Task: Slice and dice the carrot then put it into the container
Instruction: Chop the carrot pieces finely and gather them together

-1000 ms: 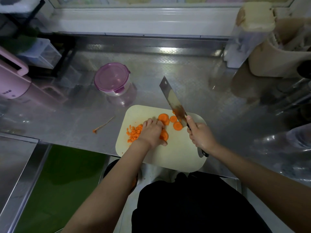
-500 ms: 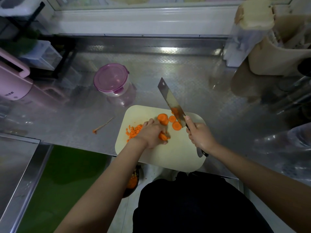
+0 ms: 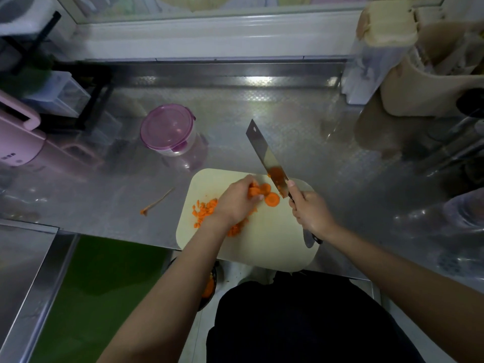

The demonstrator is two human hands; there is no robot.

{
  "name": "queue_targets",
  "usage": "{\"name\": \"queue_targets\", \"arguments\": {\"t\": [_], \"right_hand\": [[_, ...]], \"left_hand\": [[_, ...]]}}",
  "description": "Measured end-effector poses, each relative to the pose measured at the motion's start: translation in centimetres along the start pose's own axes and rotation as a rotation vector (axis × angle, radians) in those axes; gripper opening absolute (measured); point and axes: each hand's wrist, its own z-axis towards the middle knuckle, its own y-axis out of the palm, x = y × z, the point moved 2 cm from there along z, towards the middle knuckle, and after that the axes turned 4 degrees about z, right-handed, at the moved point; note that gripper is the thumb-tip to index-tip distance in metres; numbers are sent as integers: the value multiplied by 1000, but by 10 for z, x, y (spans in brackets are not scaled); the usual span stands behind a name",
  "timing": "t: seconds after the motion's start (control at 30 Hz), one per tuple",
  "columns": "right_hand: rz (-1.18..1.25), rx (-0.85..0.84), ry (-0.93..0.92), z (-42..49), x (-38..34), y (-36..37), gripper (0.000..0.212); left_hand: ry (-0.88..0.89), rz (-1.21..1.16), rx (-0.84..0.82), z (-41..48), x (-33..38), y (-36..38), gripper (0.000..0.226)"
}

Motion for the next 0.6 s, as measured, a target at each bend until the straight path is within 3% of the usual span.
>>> {"name": "queue_targets", "arguments": {"t": [0.4,0.6], "right_hand": [[37,12,-10,3,5,-1,58],[-4,0,-7,3,3,3,60]], "left_hand": [[-20,514,-246,-2,-12,2,36],[-61,577,-220,-8,-12,7,35]]}}
